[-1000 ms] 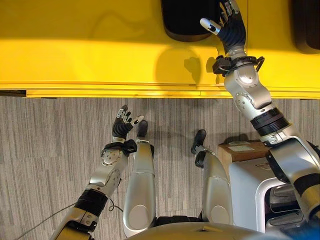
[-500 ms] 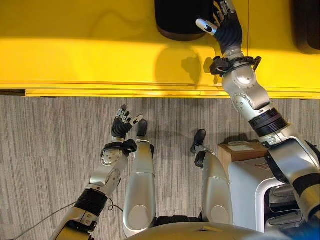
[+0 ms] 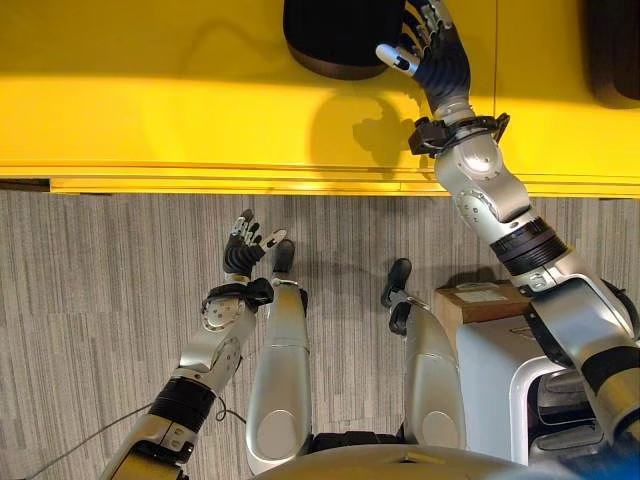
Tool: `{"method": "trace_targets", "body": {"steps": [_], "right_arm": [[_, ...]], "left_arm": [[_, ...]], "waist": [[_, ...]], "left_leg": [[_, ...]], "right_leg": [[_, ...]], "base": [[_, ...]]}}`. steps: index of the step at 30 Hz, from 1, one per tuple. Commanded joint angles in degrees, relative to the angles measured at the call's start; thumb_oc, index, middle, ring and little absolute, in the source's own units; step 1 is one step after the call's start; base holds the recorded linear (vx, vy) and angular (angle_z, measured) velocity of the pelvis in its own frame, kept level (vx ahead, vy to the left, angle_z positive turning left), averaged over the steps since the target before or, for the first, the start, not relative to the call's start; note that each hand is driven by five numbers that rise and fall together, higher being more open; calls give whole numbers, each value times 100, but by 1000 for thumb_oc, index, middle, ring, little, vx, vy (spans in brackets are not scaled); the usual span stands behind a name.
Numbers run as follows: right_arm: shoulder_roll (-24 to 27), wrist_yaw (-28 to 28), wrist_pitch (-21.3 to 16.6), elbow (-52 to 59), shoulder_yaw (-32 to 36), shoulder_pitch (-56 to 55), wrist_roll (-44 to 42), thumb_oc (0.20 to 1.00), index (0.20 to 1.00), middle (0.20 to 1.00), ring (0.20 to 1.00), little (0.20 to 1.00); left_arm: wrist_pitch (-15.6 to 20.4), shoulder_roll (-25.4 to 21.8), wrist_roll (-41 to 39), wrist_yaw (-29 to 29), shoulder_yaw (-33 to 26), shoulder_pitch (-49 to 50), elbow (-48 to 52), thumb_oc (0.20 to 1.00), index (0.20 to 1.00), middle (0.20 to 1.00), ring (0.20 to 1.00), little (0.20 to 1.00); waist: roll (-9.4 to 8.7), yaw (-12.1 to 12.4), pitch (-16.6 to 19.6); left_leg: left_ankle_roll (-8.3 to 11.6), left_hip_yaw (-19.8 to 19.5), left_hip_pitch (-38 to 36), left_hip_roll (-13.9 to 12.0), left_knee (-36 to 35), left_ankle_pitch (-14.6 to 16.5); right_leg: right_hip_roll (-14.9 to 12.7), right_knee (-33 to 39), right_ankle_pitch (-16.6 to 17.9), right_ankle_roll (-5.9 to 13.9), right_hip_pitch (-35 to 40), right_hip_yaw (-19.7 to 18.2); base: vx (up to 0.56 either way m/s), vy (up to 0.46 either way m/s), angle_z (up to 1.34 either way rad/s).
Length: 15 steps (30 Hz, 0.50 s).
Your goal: Move parts from the plastic box to the shelf.
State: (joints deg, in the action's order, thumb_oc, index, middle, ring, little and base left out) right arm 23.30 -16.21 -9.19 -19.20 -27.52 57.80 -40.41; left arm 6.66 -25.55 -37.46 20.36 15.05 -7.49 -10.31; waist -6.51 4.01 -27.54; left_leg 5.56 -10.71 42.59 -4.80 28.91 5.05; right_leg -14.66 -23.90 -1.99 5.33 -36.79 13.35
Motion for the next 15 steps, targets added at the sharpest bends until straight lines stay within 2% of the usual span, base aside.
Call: {"method": "trace_targets", "body": {"steps": [1, 4, 5, 7, 9, 15], "right_arm": [[-403, 331, 294, 78, -606, -177, -175, 1000, 1000, 1000, 1000, 1000], [-193, -42, 245, 159, -237, -160, 308, 1000, 1000, 1000, 1000, 1000], [-124, -302, 170, 212, 100, -209, 582, 1000, 1000, 1000, 1000, 1000], [-111, -429, 117, 258, 284, -246, 693, 1000, 1000, 1000, 1000, 1000], [-98, -763, -49, 445, 769, -426, 934, 1000, 1000, 1000, 1000, 1000], [-143, -855, -315, 1236, 1382, -1307, 1014, 1000, 1000, 1000, 1000, 1000]], "left_arm": [[216, -144, 191, 22, -192, 126, 490, 1000, 1000, 1000, 1000, 1000], [227, -107, 187, 61, -224, 126, 459, 1000, 1000, 1000, 1000, 1000], [240, -63, 199, 102, -246, 150, 456, 1000, 1000, 1000, 1000, 1000], [258, -46, 197, 115, -245, 151, 447, 1000, 1000, 1000, 1000, 1000], [293, 24, 238, 168, -283, 156, 490, 1000, 1000, 1000, 1000, 1000], [378, -19, 712, 326, -503, 129, 842, 1000, 1000, 1000, 1000, 1000]], "waist": [[-28, 351, -225], [-37, 322, -225], [-23, 293, -225], [-21, 283, -225], [-1, 228, -225], [27, 116, -225]], "left_leg": [[-358, 463, -56, 146, -135, -6], [-362, 473, -76, 140, -140, 17], [-371, 470, -75, 137, -134, 26], [-378, 470, -80, 140, -139, 32], [-396, 486, -92, 147, -137, 59], [-406, 511, -128, 141, -136, 80]], "right_leg": [[138, -724, -568, 83, 418, 126], [132, -726, -582, 83, 435, 130], [128, -739, -586, 89, 434, 127], [133, -739, -590, 90, 435, 118], [132, -746, -600, 90, 431, 101], [120, -769, -622, 103, 444, 59]], "base": [[0, 0, 0], [0, 0, 0], [0, 0, 0], [0, 0, 0], [1, 17, 4], [0, 6, 1]]}}
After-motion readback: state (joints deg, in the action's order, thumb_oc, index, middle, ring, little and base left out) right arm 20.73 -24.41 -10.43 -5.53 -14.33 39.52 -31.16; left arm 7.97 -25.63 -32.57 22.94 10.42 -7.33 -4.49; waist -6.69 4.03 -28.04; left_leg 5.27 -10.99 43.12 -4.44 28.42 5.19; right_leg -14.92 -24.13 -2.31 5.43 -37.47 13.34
